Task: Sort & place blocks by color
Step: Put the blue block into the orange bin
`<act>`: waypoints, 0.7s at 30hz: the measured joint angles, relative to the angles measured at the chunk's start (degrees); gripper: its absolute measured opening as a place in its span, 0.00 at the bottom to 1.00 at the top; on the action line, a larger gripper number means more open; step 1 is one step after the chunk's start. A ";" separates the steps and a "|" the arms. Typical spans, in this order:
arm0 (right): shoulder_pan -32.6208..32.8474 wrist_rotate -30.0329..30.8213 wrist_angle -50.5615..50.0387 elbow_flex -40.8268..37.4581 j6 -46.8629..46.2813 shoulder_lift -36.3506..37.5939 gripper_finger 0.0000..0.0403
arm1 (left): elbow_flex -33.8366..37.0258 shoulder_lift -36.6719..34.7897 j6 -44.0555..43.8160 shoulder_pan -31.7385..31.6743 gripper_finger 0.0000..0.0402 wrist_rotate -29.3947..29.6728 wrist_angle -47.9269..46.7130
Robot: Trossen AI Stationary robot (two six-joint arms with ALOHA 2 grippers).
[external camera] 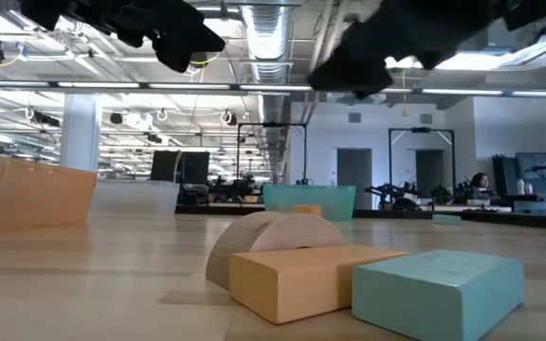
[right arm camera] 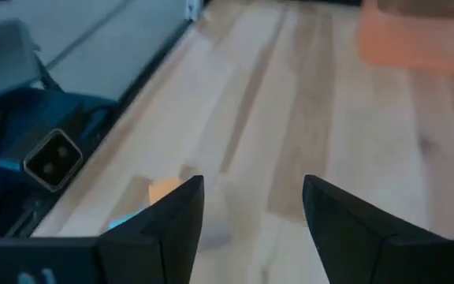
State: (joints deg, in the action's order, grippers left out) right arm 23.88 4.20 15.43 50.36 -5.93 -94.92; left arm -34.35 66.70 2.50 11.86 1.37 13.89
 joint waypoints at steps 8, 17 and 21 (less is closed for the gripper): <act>-0.19 -6.14 4.28 6.60 1.45 -10.31 0.55 | 0.00 -0.01 -1.77 0.60 0.56 -1.18 -0.66; 3.27 -9.04 1.89 11.94 0.44 -14.04 0.49 | 0.00 -0.01 -3.49 2.60 0.56 -1.27 -1.14; 5.50 -8.90 -1.97 11.86 -4.11 -14.20 0.47 | 0.00 -0.01 -4.98 3.32 0.56 -3.58 -1.35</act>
State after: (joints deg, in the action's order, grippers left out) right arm 29.38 -4.70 13.46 62.22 -10.04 -109.12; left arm -34.35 66.70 -2.48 15.17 -2.21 12.54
